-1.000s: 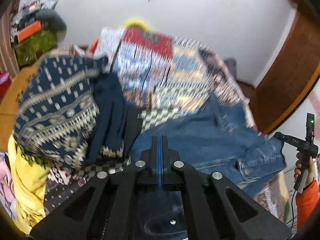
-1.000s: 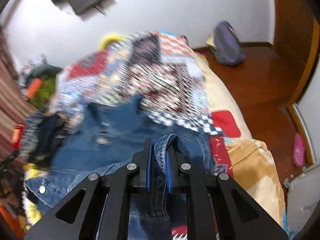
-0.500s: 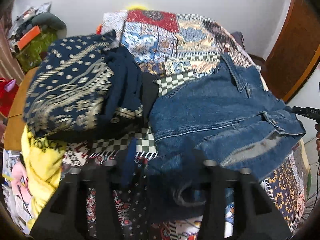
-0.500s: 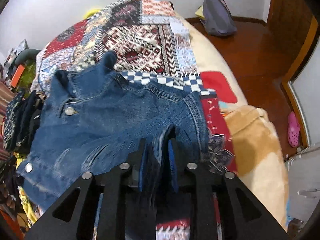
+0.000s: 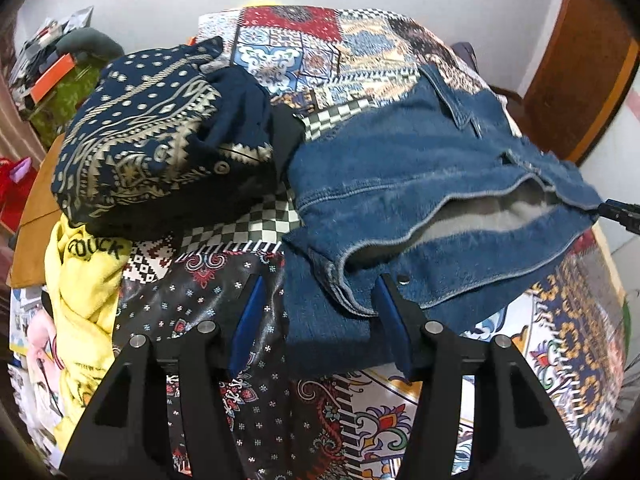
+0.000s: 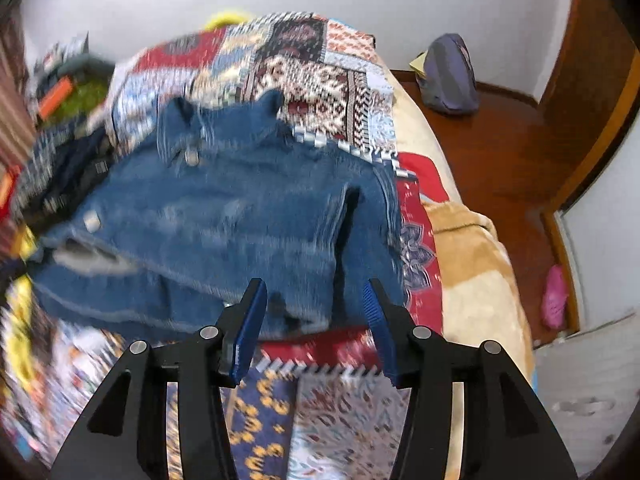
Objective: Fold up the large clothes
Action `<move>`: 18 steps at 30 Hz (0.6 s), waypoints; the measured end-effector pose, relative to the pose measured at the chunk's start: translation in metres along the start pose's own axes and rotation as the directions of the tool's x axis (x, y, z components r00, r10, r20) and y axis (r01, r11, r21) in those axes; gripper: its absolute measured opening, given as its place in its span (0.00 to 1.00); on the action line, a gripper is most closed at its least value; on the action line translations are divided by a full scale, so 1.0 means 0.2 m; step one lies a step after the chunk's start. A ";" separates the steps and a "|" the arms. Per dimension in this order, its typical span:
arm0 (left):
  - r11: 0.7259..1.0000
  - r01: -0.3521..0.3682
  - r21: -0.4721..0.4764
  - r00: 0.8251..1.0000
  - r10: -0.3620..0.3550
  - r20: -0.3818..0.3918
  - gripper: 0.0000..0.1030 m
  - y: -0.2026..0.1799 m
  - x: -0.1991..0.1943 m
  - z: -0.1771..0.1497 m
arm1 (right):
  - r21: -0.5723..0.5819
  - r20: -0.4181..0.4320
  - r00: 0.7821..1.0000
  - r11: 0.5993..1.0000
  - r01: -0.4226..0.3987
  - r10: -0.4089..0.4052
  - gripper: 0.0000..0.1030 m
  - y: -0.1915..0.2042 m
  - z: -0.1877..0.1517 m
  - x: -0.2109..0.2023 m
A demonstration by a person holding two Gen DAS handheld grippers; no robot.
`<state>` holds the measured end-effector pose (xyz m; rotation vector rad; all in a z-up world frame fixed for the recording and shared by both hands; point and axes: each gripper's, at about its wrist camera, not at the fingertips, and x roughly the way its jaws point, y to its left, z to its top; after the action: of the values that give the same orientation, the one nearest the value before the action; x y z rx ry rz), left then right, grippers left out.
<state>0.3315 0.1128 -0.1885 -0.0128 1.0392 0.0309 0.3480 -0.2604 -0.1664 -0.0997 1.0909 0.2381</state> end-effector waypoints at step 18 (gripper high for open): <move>0.997 -0.043 -0.063 0.979 0.055 0.198 0.09 0.04 -0.06 0.34 | 0.014 0.238 0.967 0.995 0.096 -0.096 0.08 0.00 0.21 -0.01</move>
<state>0.3838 0.1216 -0.1436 -0.0366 0.8372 0.1059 0.3837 -0.2531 -0.1454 -0.1185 0.8447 0.1572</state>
